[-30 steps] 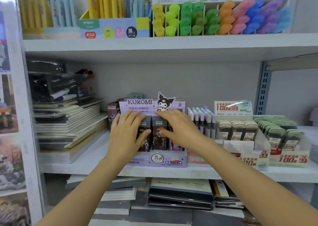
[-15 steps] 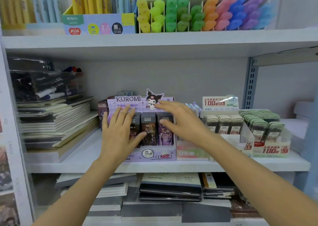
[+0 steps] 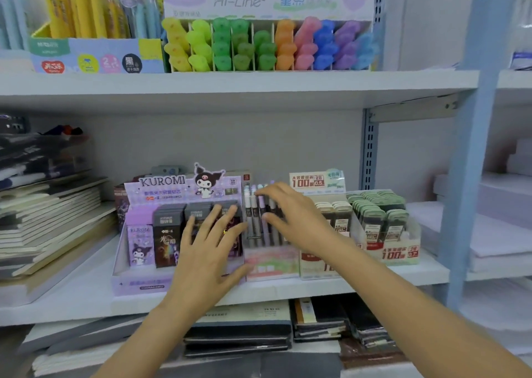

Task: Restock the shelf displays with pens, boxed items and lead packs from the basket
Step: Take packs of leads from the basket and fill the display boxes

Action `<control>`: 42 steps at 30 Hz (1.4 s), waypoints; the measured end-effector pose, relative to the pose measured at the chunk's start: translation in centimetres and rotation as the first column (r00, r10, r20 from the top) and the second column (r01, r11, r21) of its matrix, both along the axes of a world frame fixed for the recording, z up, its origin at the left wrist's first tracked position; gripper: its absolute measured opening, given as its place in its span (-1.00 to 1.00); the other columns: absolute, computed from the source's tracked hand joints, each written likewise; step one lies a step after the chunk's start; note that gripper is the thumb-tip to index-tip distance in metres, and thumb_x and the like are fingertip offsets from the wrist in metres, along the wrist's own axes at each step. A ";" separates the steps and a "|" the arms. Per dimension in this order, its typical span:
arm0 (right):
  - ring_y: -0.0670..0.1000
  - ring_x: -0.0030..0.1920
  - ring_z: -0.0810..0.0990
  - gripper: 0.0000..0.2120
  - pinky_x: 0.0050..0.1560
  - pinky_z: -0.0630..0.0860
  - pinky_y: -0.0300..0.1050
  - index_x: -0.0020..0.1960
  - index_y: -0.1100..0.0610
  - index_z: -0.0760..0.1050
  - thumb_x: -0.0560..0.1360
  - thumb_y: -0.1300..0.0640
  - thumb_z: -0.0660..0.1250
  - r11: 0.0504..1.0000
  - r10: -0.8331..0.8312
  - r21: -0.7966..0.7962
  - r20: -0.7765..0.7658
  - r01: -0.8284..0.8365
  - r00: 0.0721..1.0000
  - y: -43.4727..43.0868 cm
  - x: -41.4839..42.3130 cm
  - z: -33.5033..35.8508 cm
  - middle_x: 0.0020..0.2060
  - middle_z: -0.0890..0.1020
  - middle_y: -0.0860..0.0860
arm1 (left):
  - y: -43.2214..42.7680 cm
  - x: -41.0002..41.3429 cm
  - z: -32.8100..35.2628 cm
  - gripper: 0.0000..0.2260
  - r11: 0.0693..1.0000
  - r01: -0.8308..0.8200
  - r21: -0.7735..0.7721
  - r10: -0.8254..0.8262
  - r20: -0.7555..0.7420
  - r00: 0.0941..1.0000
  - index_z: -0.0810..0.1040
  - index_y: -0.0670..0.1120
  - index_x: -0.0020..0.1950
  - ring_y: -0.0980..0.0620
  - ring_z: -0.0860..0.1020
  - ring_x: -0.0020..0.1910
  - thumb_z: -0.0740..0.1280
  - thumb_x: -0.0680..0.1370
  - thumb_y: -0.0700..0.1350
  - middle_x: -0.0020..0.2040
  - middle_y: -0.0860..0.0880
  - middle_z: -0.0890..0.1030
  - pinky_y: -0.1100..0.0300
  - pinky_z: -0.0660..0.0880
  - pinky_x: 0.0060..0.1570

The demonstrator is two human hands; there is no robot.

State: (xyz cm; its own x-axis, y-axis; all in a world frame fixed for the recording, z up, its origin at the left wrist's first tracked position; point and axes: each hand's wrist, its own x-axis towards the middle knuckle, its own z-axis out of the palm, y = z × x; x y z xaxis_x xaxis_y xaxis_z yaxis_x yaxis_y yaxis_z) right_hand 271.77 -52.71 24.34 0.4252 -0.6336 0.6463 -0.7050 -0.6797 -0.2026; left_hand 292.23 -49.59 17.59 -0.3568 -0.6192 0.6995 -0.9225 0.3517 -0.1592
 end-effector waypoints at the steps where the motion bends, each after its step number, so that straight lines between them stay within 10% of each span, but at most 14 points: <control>1: 0.01 0.34 0.40 -0.54 0.35 0.34 -0.05 0.46 0.01 0.31 0.58 0.09 0.30 1.000 -0.005 0.014 0.020 0.005 1.000 -0.1 -0.4 0.3 0.40 0.35 -0.06 | 0.1 -0.1 0.2 -0.42 1.000 0.015 -0.004 -0.015 -0.014 1.000 0.42 0.00 0.44 -0.09 0.16 0.55 0.12 0.54 0.30 0.55 -0.03 0.25 -0.27 0.12 0.45; 8: -0.04 0.52 0.16 -0.44 0.49 0.08 -0.10 0.56 -0.04 0.13 0.61 -0.05 0.21 0.998 -0.014 0.068 -0.043 0.017 0.999 0.5 -2.7 0.1 0.54 0.18 -0.08 | -0.2 -4.4 2.8 -0.32 0.999 0.046 0.028 -0.044 -0.051 0.998 -0.04 0.01 0.60 0.06 -0.14 0.58 -0.11 0.57 0.34 0.61 0.03 -0.05 -0.07 -0.18 0.54; 13: -0.17 0.45 0.19 -0.49 0.45 0.15 -0.07 0.50 -0.13 0.20 0.57 -0.12 0.17 0.989 -0.121 -0.057 0.201 0.135 0.972 1.7 -10.0 1.2 0.49 0.26 -0.17 | -0.2 -7.9 3.0 -0.36 0.994 0.091 -0.058 -0.098 -0.112 0.989 0.02 -0.04 0.60 0.01 -0.10 0.59 0.00 0.61 0.24 0.62 -0.02 -0.03 -0.09 -0.12 0.53; 18: -0.01 0.51 0.18 -0.48 0.50 0.16 0.11 0.53 -0.03 0.21 0.60 -0.12 0.12 0.946 -0.325 0.031 0.120 0.323 0.938 1.2 -17.1 -0.8 0.52 0.22 -0.05 | -0.6 -12.4 2.6 -0.39 0.985 0.165 -0.055 -0.164 0.014 0.986 0.06 -0.06 0.60 -0.07 -0.08 0.59 0.01 0.62 0.21 0.61 -0.06 0.00 -0.17 -0.09 0.50; 25: 0.00 0.43 0.30 -0.39 0.43 0.25 0.11 0.50 -0.03 0.25 0.53 -0.27 0.00 0.970 -0.224 0.117 0.101 0.212 0.969 0.4 -18.1 -2.6 0.43 0.36 -0.06 | -1.3 -16.6 2.5 -0.36 0.988 0.134 0.071 -0.139 0.078 0.987 0.05 -0.01 0.60 0.05 -0.24 0.57 -0.13 0.60 0.29 0.61 0.02 -0.07 -0.09 -0.25 0.52; 32: -0.16 0.53 0.08 -0.39 0.52 0.14 0.08 0.53 -0.13 0.15 0.55 -0.33 0.05 0.982 -0.175 0.105 0.190 0.157 0.966 0.4 -21.4 -4.7 0.54 0.15 -0.17 | -2.1 -19.0 1.9 -0.35 0.979 0.165 0.119 -0.175 0.074 0.982 -0.37 0.04 0.54 0.13 -0.33 0.53 -0.26 0.57 0.32 0.56 0.07 -0.32 0.00 -0.32 0.52; 38: -0.12 0.52 0.07 -0.49 0.51 0.14 0.05 0.49 -0.04 0.24 0.57 -0.15 0.07 0.990 -0.123 0.092 0.151 0.110 0.981 0.0 -20.8 -5.4 0.53 0.16 -0.10 | -2.2 -20.1 3.2 -0.34 0.982 0.151 0.117 -0.152 -0.002 0.988 0.10 0.00 0.59 0.05 0.09 0.56 -0.20 0.57 0.31 0.57 0.04 0.20 0.07 -0.16 0.53; 42: -0.22 0.43 0.26 -0.52 0.41 0.26 -0.17 0.44 -0.07 0.34 0.56 -0.17 0.21 0.998 -0.057 0.043 0.295 0.047 0.954 0.5 -21.8 -3.1 0.43 0.34 -0.17 | -2.8 -20.4 3.9 -0.34 0.984 0.111 0.139 -0.117 0.036 0.993 -0.05 0.03 0.60 0.09 -0.06 0.57 -0.24 0.56 0.29 0.61 0.07 0.01 0.07 -0.21 0.53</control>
